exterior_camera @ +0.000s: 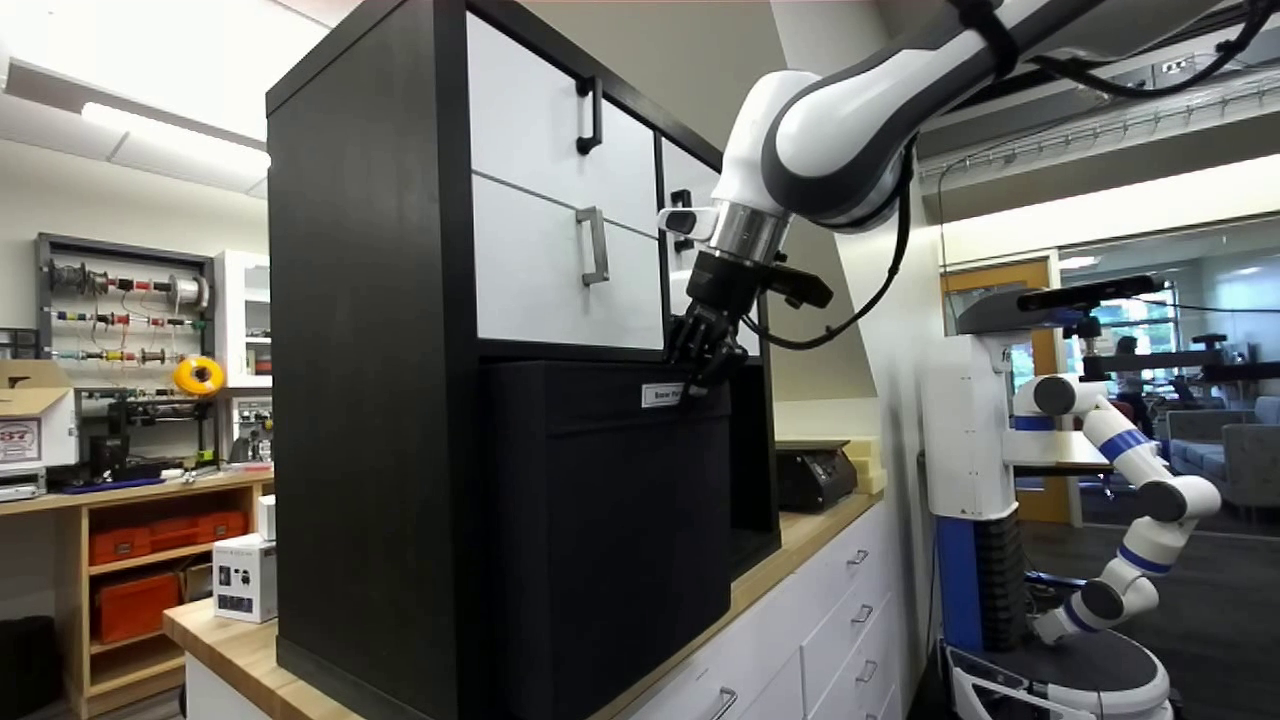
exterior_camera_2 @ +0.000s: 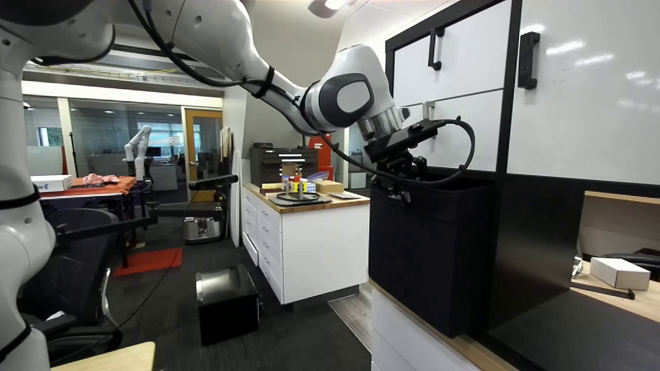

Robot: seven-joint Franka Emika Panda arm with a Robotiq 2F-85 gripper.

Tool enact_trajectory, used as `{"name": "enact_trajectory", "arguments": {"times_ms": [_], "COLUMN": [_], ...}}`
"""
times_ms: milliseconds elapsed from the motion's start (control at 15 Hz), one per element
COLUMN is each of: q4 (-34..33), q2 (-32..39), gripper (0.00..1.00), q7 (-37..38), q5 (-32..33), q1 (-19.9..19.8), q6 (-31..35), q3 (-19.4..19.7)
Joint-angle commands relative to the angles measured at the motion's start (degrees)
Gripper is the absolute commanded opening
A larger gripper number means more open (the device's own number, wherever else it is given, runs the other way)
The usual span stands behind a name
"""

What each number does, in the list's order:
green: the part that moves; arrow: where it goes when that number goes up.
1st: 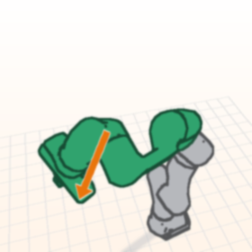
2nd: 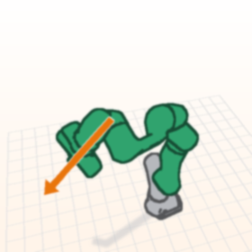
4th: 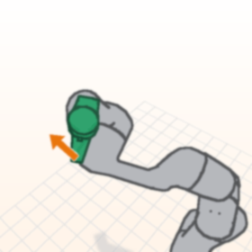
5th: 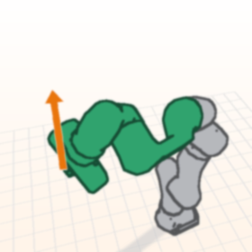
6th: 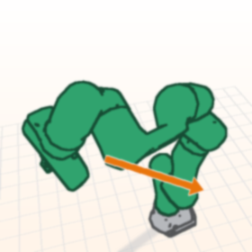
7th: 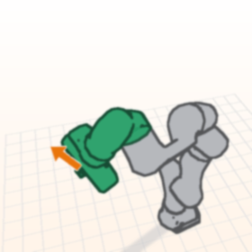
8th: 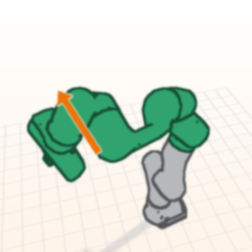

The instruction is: Pull the box out of the bottom of the cabinet

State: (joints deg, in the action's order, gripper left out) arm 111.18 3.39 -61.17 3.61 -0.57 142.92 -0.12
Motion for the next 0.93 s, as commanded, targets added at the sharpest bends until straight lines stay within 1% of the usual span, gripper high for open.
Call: {"name": "enact_trajectory", "arguments": {"times_ms": [0,867], "q4": [7.97,18.75], "q2": [-5.31,-13.48], "gripper": [0.07,0.07], "q7": [-1.64,-3.65], "q5": [-2.09,-3.43], "q1": [-0.81,0.08], "q6": [1.42,4.01], "q3": [0.2,1.48]}}
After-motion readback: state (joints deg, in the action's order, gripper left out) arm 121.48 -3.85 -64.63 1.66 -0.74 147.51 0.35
